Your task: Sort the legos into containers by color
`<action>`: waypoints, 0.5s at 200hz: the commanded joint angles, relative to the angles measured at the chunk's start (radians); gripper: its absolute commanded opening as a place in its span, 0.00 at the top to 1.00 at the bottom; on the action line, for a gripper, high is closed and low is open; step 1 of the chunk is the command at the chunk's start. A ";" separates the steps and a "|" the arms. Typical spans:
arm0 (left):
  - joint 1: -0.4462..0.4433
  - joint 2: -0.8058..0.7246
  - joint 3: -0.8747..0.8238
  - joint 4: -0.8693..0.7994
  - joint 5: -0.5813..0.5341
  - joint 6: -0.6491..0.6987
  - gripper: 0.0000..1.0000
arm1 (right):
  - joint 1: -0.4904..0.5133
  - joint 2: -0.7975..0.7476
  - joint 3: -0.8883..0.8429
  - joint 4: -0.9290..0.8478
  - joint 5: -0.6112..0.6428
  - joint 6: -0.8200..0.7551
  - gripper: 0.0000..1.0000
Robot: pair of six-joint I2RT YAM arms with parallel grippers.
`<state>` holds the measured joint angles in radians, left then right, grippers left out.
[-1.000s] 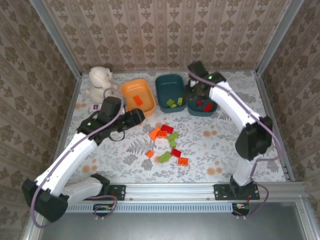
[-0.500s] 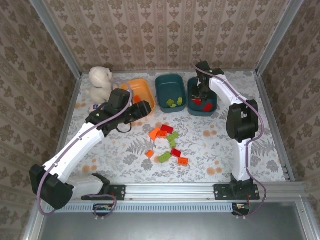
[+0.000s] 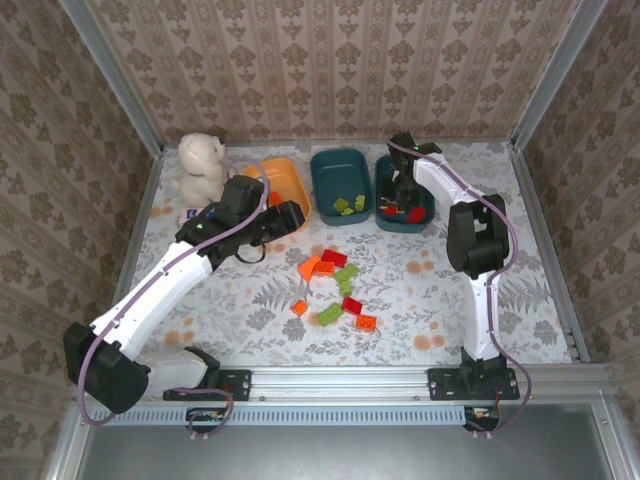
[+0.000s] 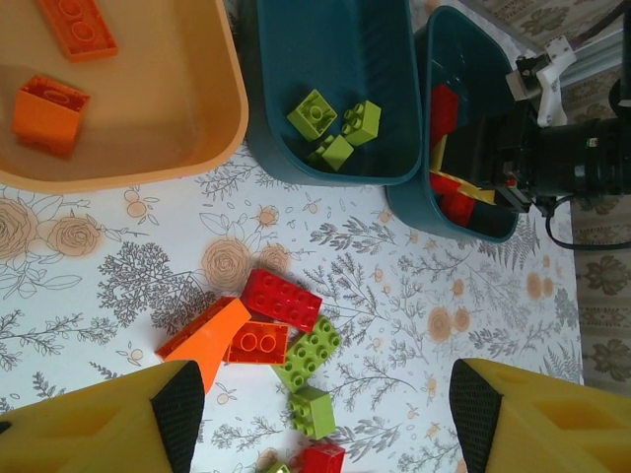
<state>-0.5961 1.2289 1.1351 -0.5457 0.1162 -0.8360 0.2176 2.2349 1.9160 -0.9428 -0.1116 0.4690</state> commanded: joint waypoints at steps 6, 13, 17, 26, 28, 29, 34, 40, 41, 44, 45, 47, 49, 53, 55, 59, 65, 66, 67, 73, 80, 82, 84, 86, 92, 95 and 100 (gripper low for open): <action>-0.010 -0.016 0.042 -0.041 -0.009 0.044 0.30 | -0.007 0.050 0.028 -0.033 -0.020 0.019 0.65; -0.011 -0.016 0.046 -0.048 -0.008 0.051 0.30 | -0.006 0.052 0.030 -0.031 -0.018 0.019 0.63; -0.013 -0.016 0.049 -0.052 -0.008 0.054 0.30 | -0.007 0.053 0.032 -0.033 -0.015 0.019 0.62; -0.016 -0.014 0.053 -0.060 -0.005 0.066 0.30 | -0.009 0.055 0.037 -0.036 -0.013 0.017 0.57; -0.017 -0.013 0.055 -0.061 -0.005 0.070 0.30 | -0.009 0.054 0.039 -0.037 -0.013 0.017 0.56; -0.017 -0.012 0.055 -0.063 -0.005 0.072 0.30 | -0.008 0.054 0.040 -0.037 -0.013 0.016 0.55; -0.020 -0.008 0.060 -0.069 -0.002 0.080 0.30 | -0.008 0.053 0.045 -0.040 -0.012 0.014 0.53; -0.022 -0.003 0.066 -0.078 0.002 0.090 0.30 | -0.008 0.051 0.052 -0.044 -0.013 0.010 0.51; -0.023 -0.002 0.067 -0.080 0.003 0.093 0.30 | -0.008 0.050 0.054 -0.045 -0.013 0.010 0.50; -0.026 0.000 0.068 -0.084 0.005 0.097 0.30 | -0.008 0.049 0.057 -0.048 -0.013 0.008 0.49; -0.026 0.002 0.070 -0.085 0.006 0.099 0.30 | -0.008 0.049 0.059 -0.049 -0.013 0.008 0.49; -0.029 0.001 0.072 -0.087 0.008 0.102 0.30 | -0.008 0.046 0.061 -0.050 -0.013 0.007 0.48; -0.030 0.005 0.073 -0.089 0.010 0.107 0.30 | -0.007 0.042 0.063 -0.052 -0.012 0.006 0.47; -0.033 0.009 0.075 -0.093 0.014 0.116 0.30 | -0.007 0.037 0.067 -0.053 -0.011 0.002 0.46; -0.035 0.011 0.077 -0.094 0.016 0.121 0.30 | -0.006 0.031 0.068 -0.053 -0.011 0.001 0.45; -0.039 0.015 0.079 -0.099 0.019 0.129 0.30 | -0.005 0.023 0.070 -0.053 -0.010 -0.002 0.44; -0.045 0.022 0.084 -0.107 0.024 0.139 0.30 | -0.004 0.009 0.072 -0.055 -0.005 -0.007 0.43; -0.046 0.023 0.084 -0.108 0.025 0.142 0.30 | -0.003 0.006 0.074 -0.055 -0.004 -0.008 0.42; -0.047 0.025 0.085 -0.109 0.027 0.145 0.30 | -0.003 0.003 0.074 -0.056 -0.003 -0.008 0.42; -0.054 0.031 0.085 -0.110 0.037 0.158 0.30 | -0.002 -0.013 0.079 -0.061 0.003 -0.013 0.42; -0.062 0.039 0.087 -0.112 0.053 0.178 0.30 | 0.000 -0.036 0.082 -0.067 0.009 -0.016 0.42; -0.065 0.042 0.087 -0.112 0.059 0.186 0.30 | 0.001 -0.043 0.083 -0.068 0.010 -0.017 0.42; -0.068 0.046 0.089 -0.112 0.066 0.194 0.30 | 0.003 -0.052 0.083 -0.069 0.011 -0.019 0.42; -0.071 0.049 0.090 -0.112 0.071 0.203 0.30 | 0.003 -0.059 0.083 -0.071 0.013 -0.020 0.42; -0.081 0.062 0.095 -0.117 0.091 0.231 0.30 | 0.006 -0.087 0.079 -0.074 0.018 -0.022 0.42; -0.091 0.068 0.096 -0.120 0.101 0.249 0.30 | 0.008 -0.102 0.077 -0.075 0.020 -0.024 0.42; -0.102 0.080 0.102 -0.124 0.121 0.282 0.30 | 0.013 -0.129 0.070 -0.076 0.026 -0.025 0.42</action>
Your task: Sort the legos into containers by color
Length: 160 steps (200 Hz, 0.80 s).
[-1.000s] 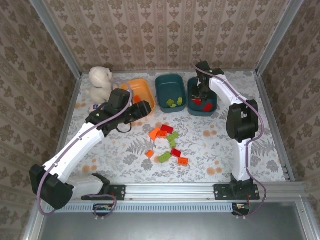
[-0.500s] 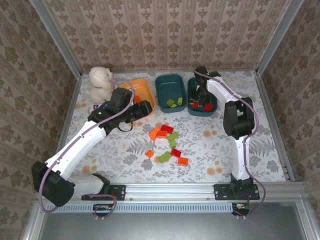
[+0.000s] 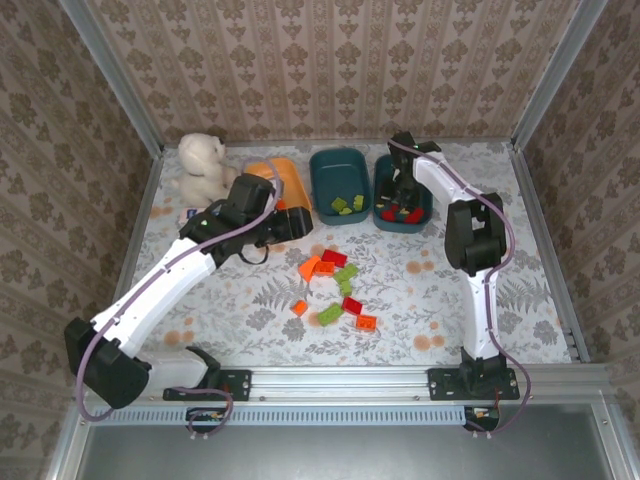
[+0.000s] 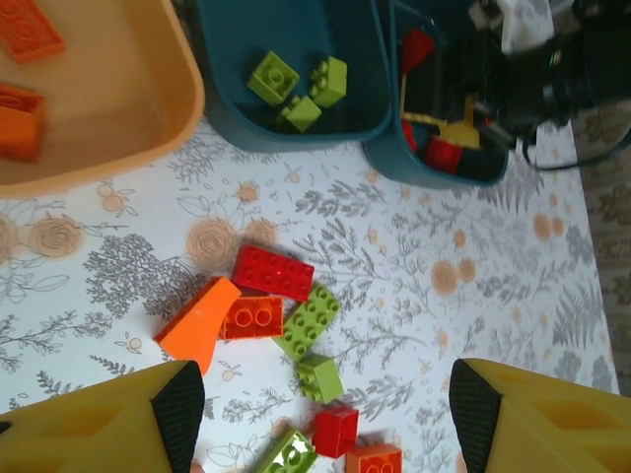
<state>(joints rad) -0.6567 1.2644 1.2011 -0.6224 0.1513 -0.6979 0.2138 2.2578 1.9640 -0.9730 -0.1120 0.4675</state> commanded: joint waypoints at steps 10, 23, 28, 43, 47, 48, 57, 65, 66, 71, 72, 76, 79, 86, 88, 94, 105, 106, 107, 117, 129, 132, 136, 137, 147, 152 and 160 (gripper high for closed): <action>-0.081 0.075 0.051 -0.067 0.119 0.219 0.31 | 0.031 -0.219 -0.007 -0.040 0.039 -0.025 0.41; -0.142 0.119 0.070 -0.115 0.138 0.333 0.32 | 0.050 -0.336 -0.088 -0.014 0.043 -0.019 0.41; -0.165 0.137 0.072 -0.127 0.145 0.375 0.32 | 0.058 -0.388 -0.131 0.005 0.041 -0.014 0.41; -0.243 0.187 0.079 -0.159 0.139 0.495 0.31 | 0.074 -0.560 -0.288 0.065 0.017 0.015 0.40; -0.262 0.198 0.075 -0.157 0.139 0.521 0.31 | 0.079 -0.608 -0.335 0.082 0.008 0.024 0.40; -0.267 0.201 0.074 -0.155 0.139 0.530 0.30 | 0.079 -0.616 -0.346 0.084 0.006 0.025 0.40; -0.310 0.223 0.067 -0.143 0.131 0.596 0.29 | 0.085 -0.731 -0.447 0.114 -0.023 0.047 0.39; -0.345 0.245 0.061 -0.126 0.126 0.658 0.28 | 0.086 -0.824 -0.534 0.139 -0.069 0.069 0.38; -0.346 0.247 0.060 -0.123 0.128 0.668 0.28 | 0.086 -0.839 -0.543 0.143 -0.075 0.072 0.38; -0.366 0.260 0.050 -0.105 0.131 0.710 0.28 | 0.086 -0.908 -0.597 0.156 -0.109 0.088 0.37; -0.370 0.262 0.048 -0.101 0.132 0.718 0.28 | 0.087 -0.919 -0.608 0.158 -0.114 0.091 0.37; -0.382 0.274 0.041 -0.087 0.135 0.749 0.27 | 0.089 -0.966 -0.648 0.168 -0.141 0.103 0.37; -0.390 0.282 0.038 -0.076 0.143 0.772 0.27 | 0.089 -1.001 -0.675 0.172 -0.162 0.114 0.36; -0.405 0.300 0.031 -0.053 0.161 0.818 0.27 | 0.091 -1.065 -0.730 0.172 -0.207 0.135 0.36; -0.410 0.304 0.030 -0.043 0.166 0.828 0.27 | 0.092 -1.089 -0.743 0.171 -0.217 0.140 0.35; -0.424 0.315 0.017 -0.012 0.168 0.871 0.27 | 0.094 -1.147 -0.782 0.154 -0.246 0.157 0.35; -0.453 0.331 -0.003 0.038 0.158 0.942 0.27 | 0.093 -1.252 -0.831 0.104 -0.279 0.184 0.33; -0.455 0.334 -0.003 0.043 0.156 0.949 0.27 | 0.092 -1.259 -0.834 0.098 -0.280 0.186 0.33; -0.457 0.336 -0.005 0.046 0.153 0.955 0.27 | 0.093 -1.270 -0.836 0.092 -0.281 0.187 0.33; -0.475 0.365 -0.004 0.058 0.132 1.004 0.26 | 0.091 -1.345 -0.849 0.023 -0.287 0.199 0.31; -0.492 0.412 0.025 0.024 0.134 1.062 0.27 | 0.088 -1.411 -0.846 -0.049 -0.299 0.207 0.30; -0.496 0.426 0.032 0.013 0.134 1.079 0.27 | 0.087 -1.423 -0.842 -0.064 -0.299 0.209 0.30; -0.504 0.439 0.038 0.004 0.133 1.098 0.27 | 0.087 -1.439 -0.837 -0.083 -0.296 0.214 0.30; -0.506 0.444 0.041 0.004 0.133 1.103 0.27 | 0.088 -1.443 -0.835 -0.088 -0.295 0.215 0.30; -0.522 0.476 0.046 -0.001 0.131 1.141 0.27 | 0.086 -1.473 -0.819 -0.119 -0.289 0.228 0.30; -0.528 0.487 0.046 0.008 0.128 1.155 0.27 | 0.086 -1.483 -0.811 -0.130 -0.285 0.231 0.30; -0.538 0.502 0.043 0.023 0.126 1.173 0.27 | 0.086 -1.493 -0.797 -0.144 -0.276 0.234 0.30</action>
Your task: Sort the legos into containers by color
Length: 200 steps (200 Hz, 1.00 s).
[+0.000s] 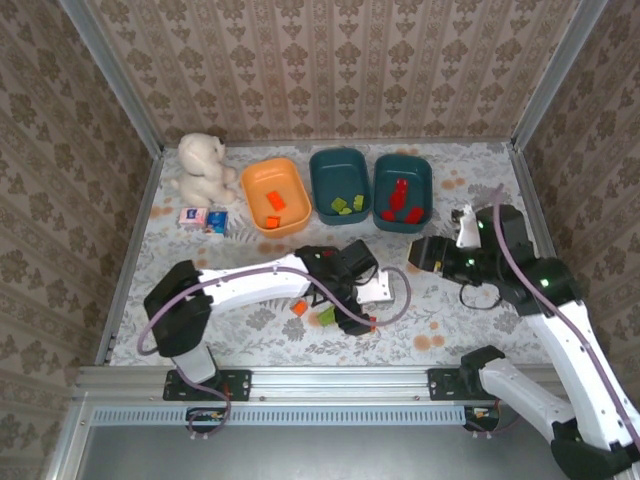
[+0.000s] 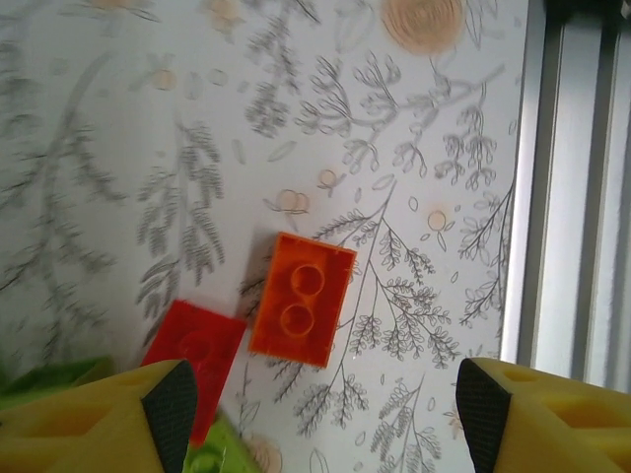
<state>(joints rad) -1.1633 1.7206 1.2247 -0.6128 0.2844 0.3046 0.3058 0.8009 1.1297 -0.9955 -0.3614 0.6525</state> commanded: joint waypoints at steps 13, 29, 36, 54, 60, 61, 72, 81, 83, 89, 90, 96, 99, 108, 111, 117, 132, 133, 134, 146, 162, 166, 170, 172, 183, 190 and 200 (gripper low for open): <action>-0.044 0.076 0.027 0.027 -0.015 0.187 0.26 | -0.005 -0.045 0.057 -0.144 -0.007 0.050 0.30; -0.055 0.117 0.046 0.034 -0.051 0.198 0.26 | -0.008 -0.050 0.083 -0.155 0.009 0.055 0.30; -0.059 0.132 0.055 0.036 -0.066 0.204 0.25 | -0.007 -0.053 0.094 -0.156 0.011 0.059 0.30; -0.065 0.151 0.064 0.060 -0.095 0.203 0.23 | -0.007 -0.053 0.110 -0.164 0.007 0.058 0.29; -0.067 0.159 0.069 0.061 -0.101 0.201 0.23 | -0.007 -0.052 0.111 -0.169 0.009 0.055 0.29; -0.068 0.160 0.070 0.061 -0.101 0.201 0.22 | -0.007 -0.051 0.111 -0.169 0.009 0.055 0.29; -0.070 0.176 0.080 0.057 -0.108 0.198 0.22 | -0.007 -0.053 0.111 -0.175 0.011 0.054 0.29; -0.072 0.187 0.086 0.056 -0.111 0.189 0.22 | -0.007 -0.050 0.110 -0.176 0.011 0.053 0.29; -0.072 0.189 0.087 0.057 -0.112 0.187 0.22 | -0.007 -0.050 0.111 -0.176 0.010 0.054 0.30; -0.073 0.194 0.087 0.062 -0.125 0.180 0.23 | -0.007 -0.048 0.112 -0.177 0.010 0.055 0.30; -0.073 0.195 0.087 0.063 -0.126 0.179 0.23 | -0.007 -0.047 0.112 -0.176 0.010 0.055 0.30; -0.074 0.199 0.088 0.064 -0.137 0.176 0.23 | -0.007 -0.045 0.114 -0.173 0.007 0.054 0.30; -0.075 0.202 0.088 0.063 -0.143 0.175 0.23 | -0.007 -0.044 0.114 -0.171 0.006 0.054 0.29; -0.076 0.206 0.091 0.070 -0.167 0.167 0.23 | -0.007 -0.037 0.118 -0.168 0.001 0.052 0.30; -0.076 0.206 0.093 0.071 -0.170 0.165 0.23 | -0.007 -0.034 0.118 -0.167 -0.001 0.052 0.30; -0.076 0.208 0.097 0.071 -0.176 0.163 0.22 | -0.007 -0.029 0.120 -0.167 -0.003 0.050 0.30; -0.076 0.219 0.107 0.066 -0.165 0.158 0.22 | -0.007 -0.019 0.119 -0.162 -0.008 0.043 0.30; -0.076 0.219 0.108 0.065 -0.164 0.158 0.22 | -0.007 -0.018 0.119 -0.161 -0.008 0.043 0.30; -0.076 0.220 0.109 0.064 -0.161 0.157 0.22 | -0.007 -0.018 0.119 -0.162 -0.008 0.042 0.30; -0.075 0.230 0.113 0.060 -0.143 0.152 0.22 | -0.009 -0.013 0.117 -0.158 -0.010 0.039 0.30; -0.076 0.247 0.124 0.035 -0.141 0.137 0.24 | -0.008 -0.006 0.120 -0.155 -0.011 0.036 0.30; -0.076 0.253 0.130 0.025 -0.147 0.133 0.25 | -0.008 -0.004 0.122 -0.154 -0.011 0.036 0.30; -0.076 0.259 0.136 0.016 -0.149 0.129 0.26 | -0.008 -0.003 0.122 -0.154 -0.011 0.036 0.30; -0.076 0.262 0.139 0.012 -0.152 0.128 0.26 | -0.009 -0.003 0.122 -0.152 -0.011 0.036 0.30; -0.076 0.273 0.148 0.000 -0.163 0.119 0.28 | -0.008 0.000 0.121 -0.150 -0.011 0.036 0.30; -0.075 0.276 0.150 -0.004 -0.164 0.116 0.28 | -0.009 0.002 0.119 -0.148 -0.011 0.036 0.30; -0.076 0.278 0.150 -0.005 -0.168 0.113 0.29 | -0.011 0.005 0.119 -0.145 -0.011 0.036 0.30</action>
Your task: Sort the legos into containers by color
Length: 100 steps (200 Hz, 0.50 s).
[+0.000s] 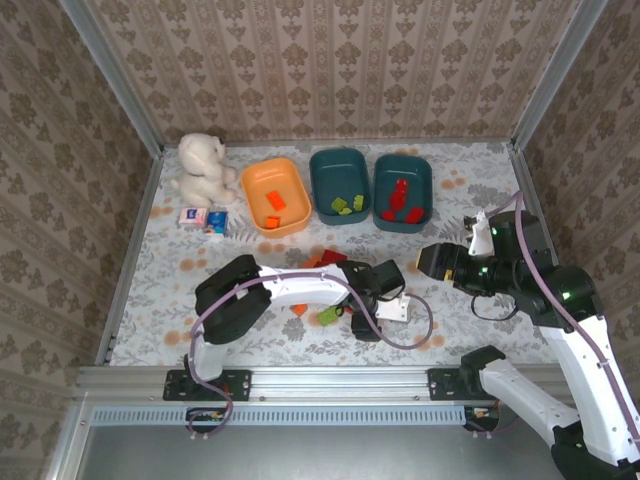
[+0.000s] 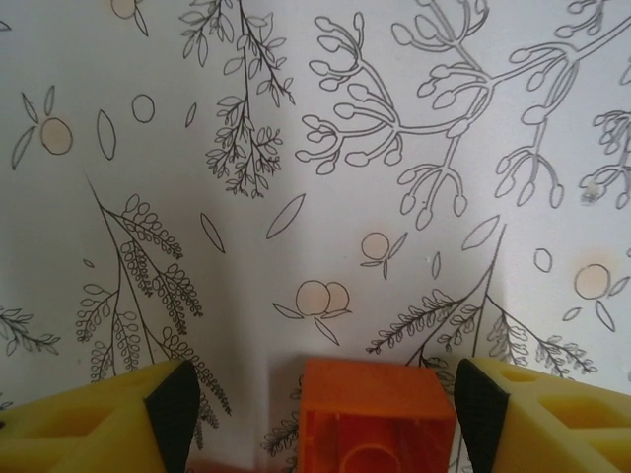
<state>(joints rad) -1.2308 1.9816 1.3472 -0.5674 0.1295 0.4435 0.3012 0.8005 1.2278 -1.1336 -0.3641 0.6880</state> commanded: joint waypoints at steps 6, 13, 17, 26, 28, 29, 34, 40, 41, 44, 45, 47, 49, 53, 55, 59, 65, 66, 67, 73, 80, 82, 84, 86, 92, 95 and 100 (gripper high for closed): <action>-0.009 0.018 0.027 -0.051 -0.014 -0.029 0.31 | -0.005 0.007 0.021 -0.005 -0.009 0.001 0.30; -0.009 0.018 0.026 -0.051 -0.024 -0.030 0.32 | -0.006 0.009 0.022 -0.003 -0.010 0.001 0.30; -0.010 0.019 0.026 -0.052 -0.029 -0.032 0.33 | -0.006 0.009 0.022 -0.002 -0.012 -0.001 0.30; -0.010 0.017 0.023 -0.055 -0.040 -0.035 0.35 | -0.006 0.013 0.024 -0.002 -0.014 -0.002 0.30; -0.010 0.017 0.022 -0.055 -0.040 -0.036 0.35 | -0.006 0.014 0.024 -0.001 -0.015 -0.002 0.30; -0.010 0.016 0.021 -0.055 -0.041 -0.037 0.35 | -0.007 0.014 0.024 0.000 -0.016 -0.002 0.30; -0.010 0.015 0.016 -0.054 -0.044 -0.037 0.36 | -0.006 0.015 0.023 0.001 -0.018 -0.002 0.30; -0.010 0.013 0.012 -0.051 -0.046 -0.037 0.36 | -0.006 0.017 0.022 0.001 -0.019 -0.004 0.30; -0.010 0.013 0.011 -0.051 -0.046 -0.037 0.37 | -0.007 0.017 0.022 0.002 -0.019 -0.004 0.30; -0.010 0.011 0.008 -0.050 -0.047 -0.037 0.37 | -0.007 0.018 0.021 0.002 -0.020 -0.004 0.30; -0.010 0.010 0.008 -0.049 -0.047 -0.037 0.38 | -0.008 0.018 0.019 0.002 -0.021 -0.004 0.30; -0.010 0.011 0.005 -0.047 -0.048 -0.037 0.39 | -0.007 0.018 0.019 0.004 -0.020 -0.005 0.30; -0.010 0.011 0.004 -0.046 -0.049 -0.036 0.40 | -0.007 0.019 0.019 0.004 -0.021 -0.003 0.30; -0.010 0.009 0.002 -0.044 -0.049 -0.036 0.42 | -0.007 0.019 0.018 0.006 -0.021 -0.004 0.30; -0.010 0.009 0.000 -0.043 -0.050 -0.035 0.44 | -0.007 0.020 0.018 0.006 -0.021 -0.004 0.30; -0.010 0.009 -0.001 -0.042 -0.052 -0.033 0.47 | -0.008 0.021 0.018 0.008 -0.022 -0.004 0.30; -0.010 0.009 -0.003 -0.042 -0.057 -0.036 0.52 | -0.008 0.022 0.018 0.009 -0.022 -0.004 0.30; -0.010 0.009 -0.002 -0.042 -0.058 -0.037 0.53 | -0.008 0.023 0.019 0.009 -0.022 -0.005 0.30; -0.010 0.009 -0.003 -0.041 -0.058 -0.037 0.54 | -0.008 0.024 0.019 0.010 -0.022 -0.005 0.30; -0.010 0.007 -0.004 -0.039 -0.064 -0.041 0.59 | -0.008 0.027 0.021 0.011 -0.023 -0.007 0.30; -0.010 0.001 -0.004 -0.032 -0.070 -0.045 0.62 | -0.008 0.029 0.025 0.011 -0.023 -0.007 0.30; -0.010 0.000 -0.005 -0.032 -0.073 -0.047 0.62 | -0.009 0.030 0.026 0.011 -0.022 -0.008 0.30; -0.010 -0.003 -0.005 -0.029 -0.075 -0.049 0.62 | -0.008 0.030 0.028 0.011 -0.022 -0.008 0.30; -0.010 -0.007 -0.006 -0.026 -0.076 -0.050 0.62 | -0.010 0.032 0.028 0.011 -0.022 -0.008 0.30; -0.010 -0.016 -0.006 -0.017 -0.082 -0.056 0.63 | -0.011 0.034 0.032 0.012 -0.022 -0.010 0.30; -0.010 -0.021 -0.009 -0.014 -0.085 -0.058 0.64 | -0.011 0.036 0.034 0.011 -0.022 -0.011 0.30; -0.010 -0.031 -0.007 -0.009 -0.090 -0.062 0.64 | -0.012 0.038 0.038 0.011 -0.021 -0.014 0.30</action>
<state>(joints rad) -1.2366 1.9896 1.3514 -0.5808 0.0883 0.4023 0.2970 0.8295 1.2293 -1.1267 -0.3687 0.6846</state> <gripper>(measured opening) 0.373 0.701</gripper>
